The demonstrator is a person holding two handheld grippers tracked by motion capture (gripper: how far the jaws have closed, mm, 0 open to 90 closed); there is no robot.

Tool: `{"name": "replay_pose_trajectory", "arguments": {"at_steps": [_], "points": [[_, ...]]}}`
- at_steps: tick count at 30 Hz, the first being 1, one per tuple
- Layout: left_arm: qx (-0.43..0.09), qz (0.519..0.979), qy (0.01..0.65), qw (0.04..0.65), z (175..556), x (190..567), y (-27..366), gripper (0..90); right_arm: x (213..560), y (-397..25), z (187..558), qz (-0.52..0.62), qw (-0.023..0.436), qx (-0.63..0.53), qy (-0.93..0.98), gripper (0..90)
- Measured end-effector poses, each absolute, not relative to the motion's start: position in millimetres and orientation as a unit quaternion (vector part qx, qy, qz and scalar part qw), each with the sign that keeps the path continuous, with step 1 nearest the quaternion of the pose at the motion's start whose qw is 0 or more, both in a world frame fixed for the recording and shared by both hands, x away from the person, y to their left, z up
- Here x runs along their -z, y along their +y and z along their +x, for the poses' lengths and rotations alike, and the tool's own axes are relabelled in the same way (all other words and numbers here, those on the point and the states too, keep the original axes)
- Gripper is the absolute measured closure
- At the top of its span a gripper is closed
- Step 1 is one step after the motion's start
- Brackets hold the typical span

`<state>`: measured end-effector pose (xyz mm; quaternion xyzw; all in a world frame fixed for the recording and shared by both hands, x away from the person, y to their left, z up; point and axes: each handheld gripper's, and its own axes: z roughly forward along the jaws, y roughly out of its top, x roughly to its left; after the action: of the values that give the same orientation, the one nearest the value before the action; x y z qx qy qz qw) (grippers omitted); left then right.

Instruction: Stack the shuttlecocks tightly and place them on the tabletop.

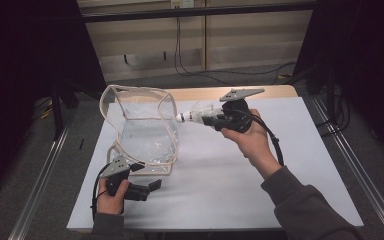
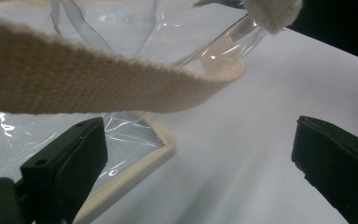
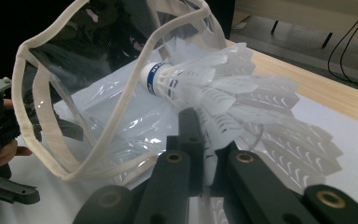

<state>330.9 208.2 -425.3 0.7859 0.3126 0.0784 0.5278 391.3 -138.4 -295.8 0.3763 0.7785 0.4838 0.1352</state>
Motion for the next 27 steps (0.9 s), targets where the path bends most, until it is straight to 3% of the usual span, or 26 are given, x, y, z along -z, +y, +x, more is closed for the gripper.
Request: {"name": "replay_pose_trajectory", "arguments": {"at_steps": [27], "points": [[-0.079, 0.788, 0.311, 0.526, 330.6, 424.6, 208.9, 3.5, 268.5, -99.0, 396.0, 0.351, 0.129, -0.497, 0.783, 89.3]]}}
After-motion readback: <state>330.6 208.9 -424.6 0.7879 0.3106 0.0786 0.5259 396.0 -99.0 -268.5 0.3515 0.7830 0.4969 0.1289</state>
